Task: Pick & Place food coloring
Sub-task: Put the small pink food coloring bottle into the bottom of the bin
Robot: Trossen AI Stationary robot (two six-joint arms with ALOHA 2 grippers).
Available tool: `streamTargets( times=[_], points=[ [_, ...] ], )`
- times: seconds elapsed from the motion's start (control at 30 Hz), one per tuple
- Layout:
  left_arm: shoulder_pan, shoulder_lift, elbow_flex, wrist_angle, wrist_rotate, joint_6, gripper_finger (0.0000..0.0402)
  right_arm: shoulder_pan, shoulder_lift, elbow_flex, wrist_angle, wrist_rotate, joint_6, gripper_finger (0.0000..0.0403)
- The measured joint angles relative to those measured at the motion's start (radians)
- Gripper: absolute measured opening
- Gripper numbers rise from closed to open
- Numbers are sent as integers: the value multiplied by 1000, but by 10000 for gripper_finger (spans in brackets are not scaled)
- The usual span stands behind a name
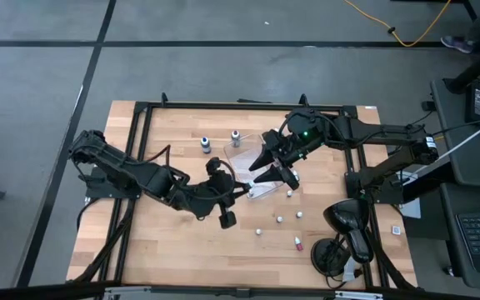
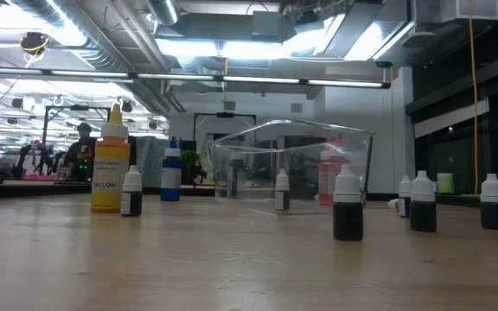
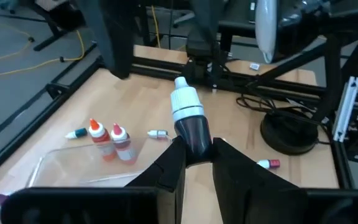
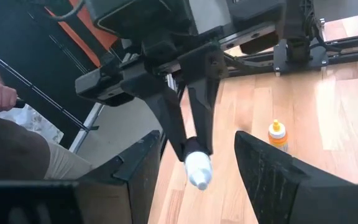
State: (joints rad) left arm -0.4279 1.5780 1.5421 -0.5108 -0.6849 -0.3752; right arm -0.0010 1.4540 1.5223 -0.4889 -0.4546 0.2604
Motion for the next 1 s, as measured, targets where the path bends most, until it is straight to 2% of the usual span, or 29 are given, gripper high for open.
streamTargets(
  times=[0.3,0.7,0.8,1.0],
  points=[
    [6,0,0,74,-32,70,57,0,0,0,-16,-8,0,208],
    [6,0,1,91,-107,75,57,0,0,0,-56,-9,-1,206],
    [5,0,1,92,-107,83,57,0,0,0,-59,-9,-3,188],
    [6,0,1,90,-107,85,57,0,0,0,-57,-9,-12,124]
  ],
)
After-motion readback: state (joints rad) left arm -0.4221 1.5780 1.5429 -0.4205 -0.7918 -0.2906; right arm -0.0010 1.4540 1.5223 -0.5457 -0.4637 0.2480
